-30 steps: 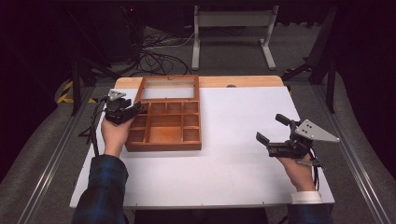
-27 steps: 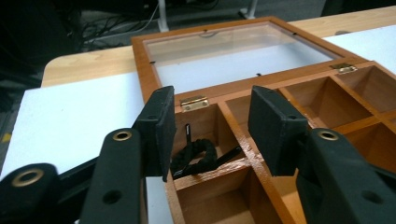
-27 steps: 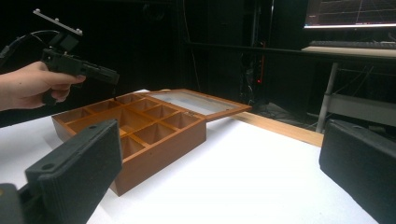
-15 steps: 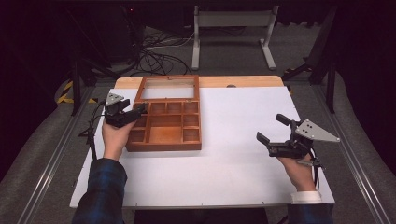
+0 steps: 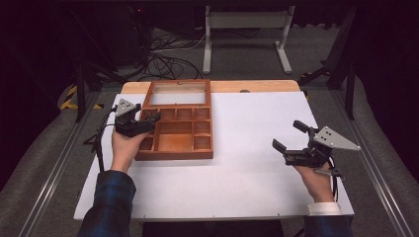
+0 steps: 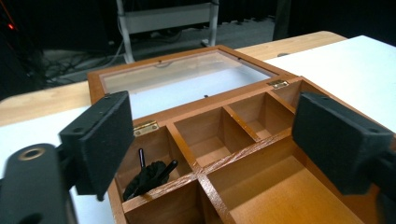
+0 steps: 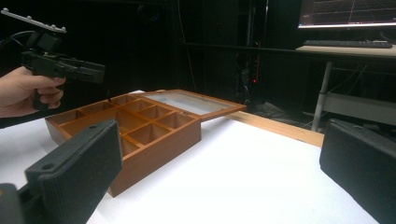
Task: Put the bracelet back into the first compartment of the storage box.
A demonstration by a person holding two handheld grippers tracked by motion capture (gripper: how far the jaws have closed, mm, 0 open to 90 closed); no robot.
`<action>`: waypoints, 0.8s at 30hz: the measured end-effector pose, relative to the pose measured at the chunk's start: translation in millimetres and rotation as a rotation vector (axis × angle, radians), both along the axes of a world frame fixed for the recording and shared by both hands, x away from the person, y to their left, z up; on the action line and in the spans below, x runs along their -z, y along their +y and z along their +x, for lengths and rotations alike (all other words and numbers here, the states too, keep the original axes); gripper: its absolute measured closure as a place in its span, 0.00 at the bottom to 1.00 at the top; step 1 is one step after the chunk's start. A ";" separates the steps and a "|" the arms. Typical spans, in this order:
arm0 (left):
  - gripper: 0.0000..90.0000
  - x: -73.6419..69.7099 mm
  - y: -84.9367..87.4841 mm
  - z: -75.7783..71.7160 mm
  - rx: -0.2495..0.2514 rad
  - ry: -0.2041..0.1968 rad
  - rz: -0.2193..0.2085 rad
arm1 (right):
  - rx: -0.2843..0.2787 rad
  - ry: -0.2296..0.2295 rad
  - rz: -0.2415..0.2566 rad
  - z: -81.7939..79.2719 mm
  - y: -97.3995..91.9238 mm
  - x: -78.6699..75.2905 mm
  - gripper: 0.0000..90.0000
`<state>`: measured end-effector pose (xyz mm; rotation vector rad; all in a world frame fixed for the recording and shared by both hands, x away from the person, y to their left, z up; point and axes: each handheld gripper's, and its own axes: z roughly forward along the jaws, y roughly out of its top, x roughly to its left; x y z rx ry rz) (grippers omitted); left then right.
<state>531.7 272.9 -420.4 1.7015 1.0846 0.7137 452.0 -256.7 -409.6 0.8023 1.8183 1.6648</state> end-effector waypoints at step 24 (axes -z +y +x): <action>0.09 -18.6 -14.6 -36.0 0.090 -0.142 -0.082 | 0.011 0.002 -0.007 0.7 -0.1 1.6 0.00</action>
